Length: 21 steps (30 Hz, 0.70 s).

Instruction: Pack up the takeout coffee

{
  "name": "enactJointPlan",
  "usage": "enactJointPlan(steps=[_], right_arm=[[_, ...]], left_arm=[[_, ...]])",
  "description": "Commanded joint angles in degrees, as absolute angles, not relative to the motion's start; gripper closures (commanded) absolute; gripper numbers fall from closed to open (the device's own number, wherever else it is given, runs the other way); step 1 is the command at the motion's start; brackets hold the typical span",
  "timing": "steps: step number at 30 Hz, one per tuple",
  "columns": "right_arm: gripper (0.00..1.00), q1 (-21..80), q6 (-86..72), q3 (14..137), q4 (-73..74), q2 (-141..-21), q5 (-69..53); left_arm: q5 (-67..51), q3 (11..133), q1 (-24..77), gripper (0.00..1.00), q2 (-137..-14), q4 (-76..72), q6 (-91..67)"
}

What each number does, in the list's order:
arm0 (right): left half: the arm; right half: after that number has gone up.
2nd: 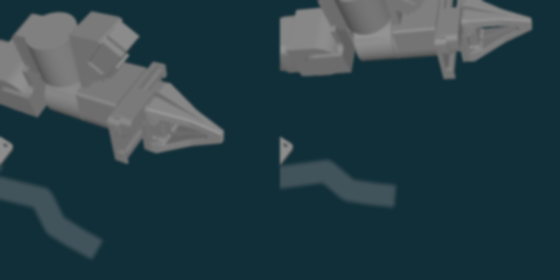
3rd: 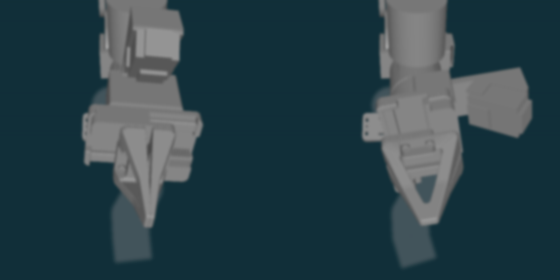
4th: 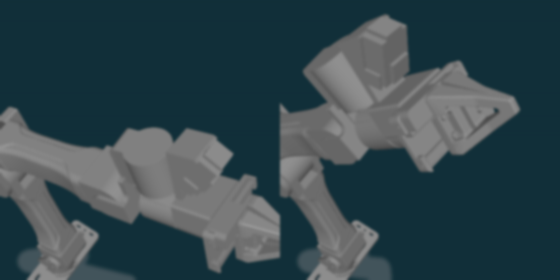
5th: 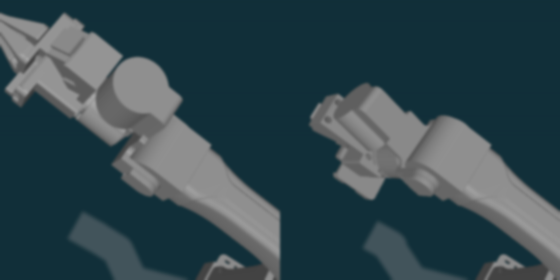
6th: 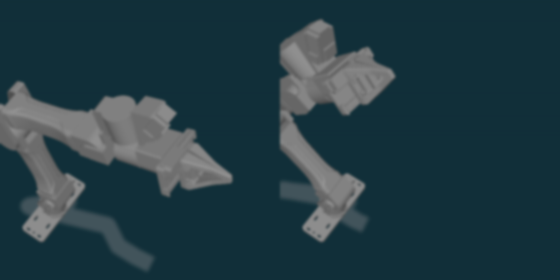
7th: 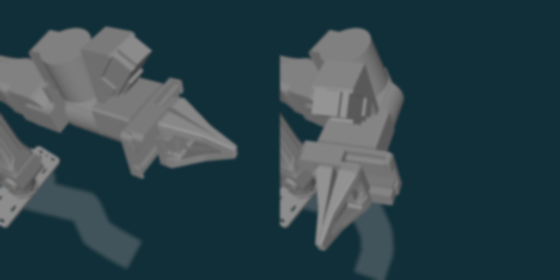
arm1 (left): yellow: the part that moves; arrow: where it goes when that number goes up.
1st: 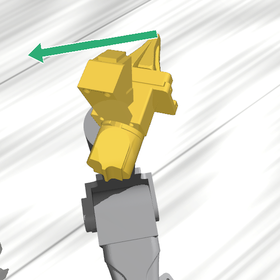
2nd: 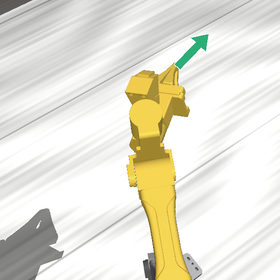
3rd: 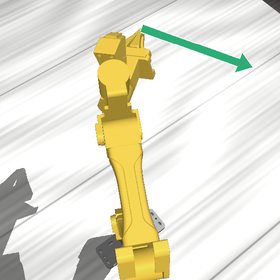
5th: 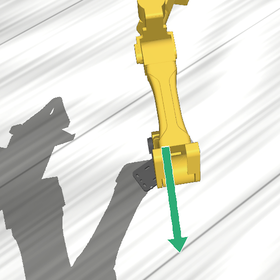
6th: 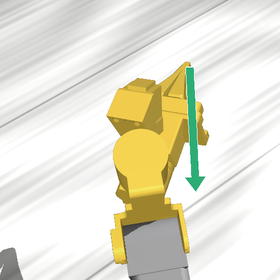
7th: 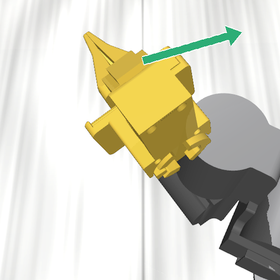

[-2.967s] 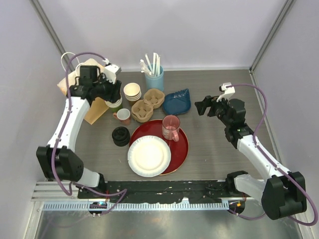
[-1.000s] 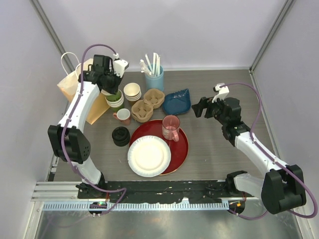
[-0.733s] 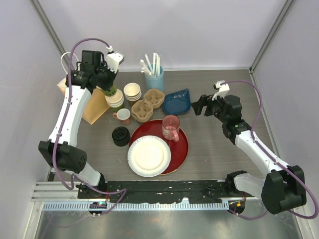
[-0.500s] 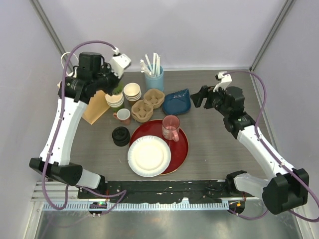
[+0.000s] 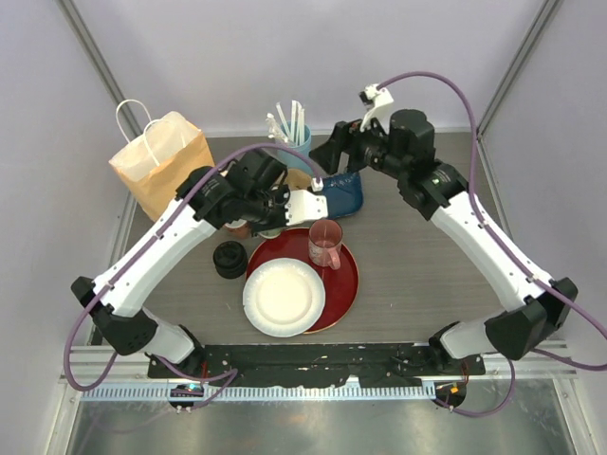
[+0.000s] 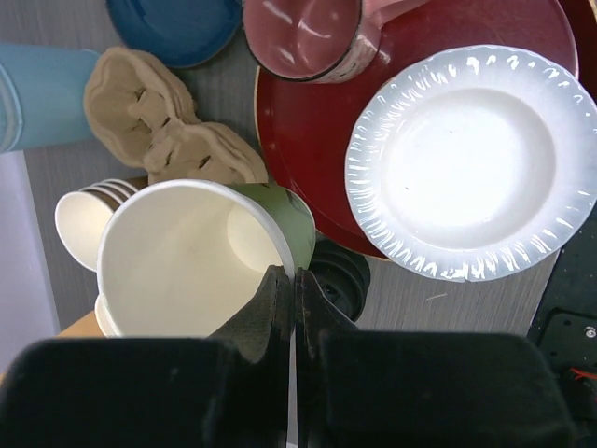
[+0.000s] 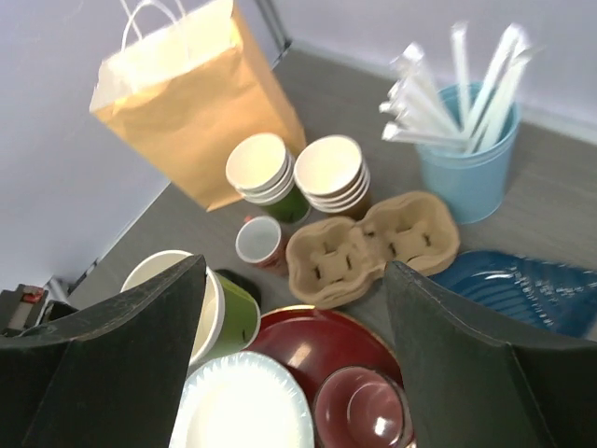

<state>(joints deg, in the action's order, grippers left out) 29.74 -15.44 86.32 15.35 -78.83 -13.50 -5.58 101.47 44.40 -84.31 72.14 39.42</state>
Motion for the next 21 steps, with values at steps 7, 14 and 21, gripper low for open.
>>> enactJointPlan(steps=[7, 14, 21], right_arm=[[0.21, 35.5, -18.99, 88.24, 18.72, -86.48, -28.48], [0.27, 37.79, -18.46, 84.55, 18.9, -87.71, -29.18], [0.58, 39.73, -16.09, 85.08, 22.32, -89.73, -26.99]], left_arm=[[-6.77, 102.39, 48.78, 1.0, -81.12, 73.21, 39.82], [-4.83, 102.13, 48.78, 1.0, -80.25, 72.25, 40.34], [-3.16, 101.95, 48.78, 1.0, -79.98, 70.93, 39.9]])
